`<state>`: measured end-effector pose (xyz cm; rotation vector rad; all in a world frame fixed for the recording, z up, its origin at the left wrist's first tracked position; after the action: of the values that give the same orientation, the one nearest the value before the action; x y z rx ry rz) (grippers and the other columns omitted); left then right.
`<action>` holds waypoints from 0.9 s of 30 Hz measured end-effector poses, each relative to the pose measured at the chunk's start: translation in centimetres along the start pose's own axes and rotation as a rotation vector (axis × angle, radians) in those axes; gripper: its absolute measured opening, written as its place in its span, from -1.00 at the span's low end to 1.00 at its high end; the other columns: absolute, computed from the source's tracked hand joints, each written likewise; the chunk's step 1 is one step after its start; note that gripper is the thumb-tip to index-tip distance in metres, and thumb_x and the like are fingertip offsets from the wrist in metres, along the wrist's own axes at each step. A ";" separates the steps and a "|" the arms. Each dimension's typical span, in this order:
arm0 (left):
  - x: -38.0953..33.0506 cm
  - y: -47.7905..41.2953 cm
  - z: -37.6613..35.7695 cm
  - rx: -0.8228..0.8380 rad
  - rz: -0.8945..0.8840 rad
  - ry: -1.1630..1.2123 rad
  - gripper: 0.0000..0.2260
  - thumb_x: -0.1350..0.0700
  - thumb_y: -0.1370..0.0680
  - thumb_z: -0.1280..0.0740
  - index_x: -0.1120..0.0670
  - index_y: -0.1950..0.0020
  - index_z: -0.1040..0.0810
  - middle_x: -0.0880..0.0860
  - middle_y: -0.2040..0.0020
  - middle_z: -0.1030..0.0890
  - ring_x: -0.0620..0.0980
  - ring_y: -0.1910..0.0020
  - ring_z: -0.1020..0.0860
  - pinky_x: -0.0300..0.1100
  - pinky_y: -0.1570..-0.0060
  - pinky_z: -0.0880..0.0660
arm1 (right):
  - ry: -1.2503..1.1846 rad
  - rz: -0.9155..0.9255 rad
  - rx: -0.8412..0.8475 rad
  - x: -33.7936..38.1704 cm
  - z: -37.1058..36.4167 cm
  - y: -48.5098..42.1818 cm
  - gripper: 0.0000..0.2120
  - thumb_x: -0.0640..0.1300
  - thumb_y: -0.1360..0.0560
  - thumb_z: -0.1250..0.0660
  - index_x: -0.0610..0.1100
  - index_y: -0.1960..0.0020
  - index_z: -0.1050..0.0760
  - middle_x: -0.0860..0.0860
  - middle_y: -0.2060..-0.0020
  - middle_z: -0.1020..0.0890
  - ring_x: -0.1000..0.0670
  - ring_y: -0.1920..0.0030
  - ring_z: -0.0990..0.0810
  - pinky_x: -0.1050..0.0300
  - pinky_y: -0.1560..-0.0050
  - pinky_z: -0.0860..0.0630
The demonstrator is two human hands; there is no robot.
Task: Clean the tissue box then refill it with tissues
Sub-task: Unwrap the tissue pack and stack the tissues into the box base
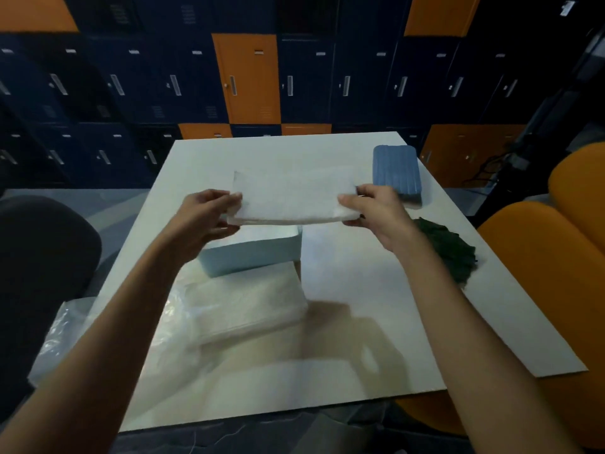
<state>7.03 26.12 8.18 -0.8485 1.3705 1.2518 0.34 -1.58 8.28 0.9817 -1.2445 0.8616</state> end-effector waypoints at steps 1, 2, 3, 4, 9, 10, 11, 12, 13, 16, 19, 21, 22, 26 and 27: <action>0.0 -0.4 1.5 -0.026 0.015 -0.037 -0.85 0.13 -0.58 -0.36 0.16 -0.10 -0.54 0.14 -0.03 -0.59 0.05 0.10 -0.59 -0.27 0.22 -0.63 | 0.012 -0.016 0.012 0.3 -1.4 -0.6 -0.82 -0.27 -0.48 -0.40 -0.31 -0.04 -0.51 -0.10 0.04 -0.59 -0.08 0.05 -0.60 0.10 0.23 -0.62; 0.1 -0.9 2.9 -0.057 0.027 -0.086 -0.84 0.15 -0.57 -0.37 0.19 -0.10 -0.55 0.16 -0.03 -0.59 0.06 0.09 -0.58 -0.26 0.25 -0.62 | 0.034 -0.030 0.017 0.4 -2.8 -1.3 -0.83 -0.26 -0.48 -0.41 -0.35 0.01 -0.51 -0.13 0.04 -0.59 -0.08 0.09 -0.60 0.10 0.28 -0.61; 0.4 -1.4 4.1 -0.085 0.037 -0.147 -0.82 0.18 -0.55 -0.38 0.23 -0.11 -0.55 0.19 -0.02 -0.59 0.08 0.09 -0.57 -0.24 0.25 -0.60 | 0.096 -0.039 0.012 0.3 -4.1 -2.0 -0.81 -0.25 -0.48 -0.40 -0.39 0.03 -0.52 -0.17 0.03 -0.60 -0.07 0.14 -0.60 0.10 0.32 -0.60; 0.8 -1.7 5.0 -0.115 0.049 -0.213 -0.80 0.20 -0.54 -0.40 0.26 -0.12 -0.55 0.21 -0.01 -0.59 0.09 0.10 -0.56 -0.21 0.25 -0.56 | 0.200 -0.044 0.001 0.1 -5.1 -2.7 -0.78 -0.22 -0.48 -0.40 -0.40 0.02 -0.54 -0.18 0.04 -0.60 -0.05 0.19 -0.58 0.11 0.35 -0.59; 2.4 -2.5 6.9 -0.267 0.019 -0.587 -0.87 0.23 -0.46 -0.43 0.23 0.02 -0.59 0.24 0.06 -0.62 0.17 0.17 -0.59 0.01 0.10 -0.60 | 0.737 -0.010 -0.031 -0.8 -8.3 -4.2 -0.85 -0.10 -0.43 -0.33 -0.19 0.18 -0.50 -0.11 -0.04 -0.60 -0.17 0.07 -0.58 0.13 0.23 -0.38; 2.4 -2.6 6.8 -0.268 0.002 -0.665 -0.87 0.20 -0.46 -0.42 0.21 0.02 -0.59 0.23 0.05 -0.62 0.20 0.11 -0.60 0.03 0.06 -0.59 | 0.802 -0.003 -0.033 -1.0 -8.8 -4.4 -0.83 -0.08 -0.45 -0.31 -0.18 0.06 -0.52 -0.13 -0.09 -0.56 -0.20 0.00 -0.56 0.11 0.16 -0.40; 2.4 -2.6 6.6 -0.266 -0.010 -0.746 -0.86 0.19 -0.46 -0.41 0.19 0.01 -0.58 0.21 0.04 -0.61 0.21 0.07 -0.59 0.03 0.06 -0.58 | 0.860 0.002 -0.039 -1.2 -9.1 -4.4 -0.78 -0.07 -0.46 -0.30 -0.17 -0.04 -0.51 -0.15 -0.11 -0.53 -0.21 -0.04 -0.54 0.07 0.09 -0.43; 2.2 -2.7 6.4 -0.266 -0.018 -0.829 -0.85 0.18 -0.47 -0.39 0.19 -0.01 -0.58 0.20 0.03 -0.60 0.21 0.07 -0.57 0.01 0.09 -0.56 | 0.915 0.020 -0.037 -1.1 -9.5 -4.4 -0.75 -0.08 -0.48 -0.30 -0.17 -0.09 -0.50 -0.16 -0.13 -0.50 -0.22 -0.07 -0.52 0.03 0.01 -0.44; 2.1 -2.7 6.2 -0.269 -0.025 -0.910 -0.84 0.18 -0.47 -0.38 0.19 -0.03 -0.57 0.18 0.04 -0.58 0.20 0.08 -0.54 -0.03 0.13 -0.52 | 0.974 0.042 -0.035 -1.1 -9.9 -4.4 -0.75 -0.08 -0.49 -0.29 -0.17 -0.11 -0.49 -0.16 -0.14 -0.46 -0.21 -0.09 -0.50 0.00 -0.05 -0.44; 2.0 -2.9 5.7 -0.282 -0.059 -1.066 -0.83 0.20 -0.48 -0.33 0.19 -0.06 -0.54 0.13 0.07 -0.53 0.17 0.12 -0.47 -0.09 0.22 -0.37 | 1.131 0.097 -0.023 -1.0 -10.9 -4.4 -0.76 -0.11 -0.52 -0.28 -0.18 -0.14 -0.47 -0.16 -0.17 -0.41 -0.21 -0.17 -0.43 -0.04 -0.13 -0.36; 2.2 -2.9 5.2 -0.283 -0.076 -1.189 -0.81 0.19 -0.49 -0.34 0.19 -0.09 -0.52 0.17 -0.06 -0.48 0.19 0.03 -0.48 -0.08 0.20 -0.37 | 1.228 0.109 -0.005 -1.1 -11.4 -4.5 -0.75 -0.12 -0.51 -0.29 -0.18 -0.16 -0.46 -0.18 -0.20 -0.38 -0.22 -0.18 -0.41 -0.03 -0.09 -0.32; 2.3 -2.9 5.4 -0.292 -0.070 -1.217 -0.72 0.16 -0.49 -0.38 0.18 -0.17 -0.46 0.19 -0.14 -0.40 0.21 -0.06 -0.47 -0.05 0.16 -0.38 | 1.291 0.104 -0.006 -1.1 -11.5 -4.5 -0.71 -0.12 -0.49 -0.33 -0.18 -0.17 -0.42 -0.19 -0.20 -0.35 -0.21 -0.16 -0.41 0.00 -0.02 -0.28; 2.3 -2.9 5.5 -0.296 -0.072 -1.205 -0.64 0.16 -0.48 -0.41 0.16 -0.23 -0.42 0.20 -0.17 -0.37 0.22 -0.09 -0.45 -0.03 0.14 -0.39 | 1.325 0.119 -0.019 -0.8 -11.4 -4.5 -0.67 -0.13 -0.48 -0.35 -0.18 -0.20 -0.39 -0.19 -0.20 -0.34 -0.21 -0.15 -0.41 0.00 -0.01 -0.27; 1.8 -3.6 5.9 -0.225 -0.150 -1.229 -0.48 0.10 -0.50 -0.43 -0.05 -0.43 -0.37 0.19 -0.19 -0.33 0.23 -0.15 -0.40 0.06 -0.01 -0.44 | 1.308 0.410 0.013 1.2 -13.2 -4.2 -0.69 -0.36 -0.49 -0.26 -0.18 -0.20 -0.35 -0.19 -0.13 -0.38 -0.18 -0.03 -0.45 -0.01 0.01 -0.45; 1.9 -3.8 5.9 -0.196 -0.131 -1.260 -0.51 0.09 -0.51 -0.42 -0.09 -0.42 -0.40 0.18 -0.19 -0.32 0.23 -0.17 -0.38 0.09 -0.07 -0.43 | 1.306 0.451 0.082 1.2 -13.9 -4.0 -0.68 -0.44 -0.48 -0.20 -0.19 -0.18 -0.38 -0.18 -0.10 -0.40 -0.15 0.05 -0.46 0.01 0.07 -0.49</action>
<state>11.61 31.35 6.03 -0.1301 0.1784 1.4128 9.07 10.03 8.30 0.0309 -0.2618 1.5424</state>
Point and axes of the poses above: each hand's wrist, its own y-axis away from the middle knuckle, its own z-axis out of the back of the hand, x = y × z, the point moved 8 cm from there along -y, towards the middle knuckle
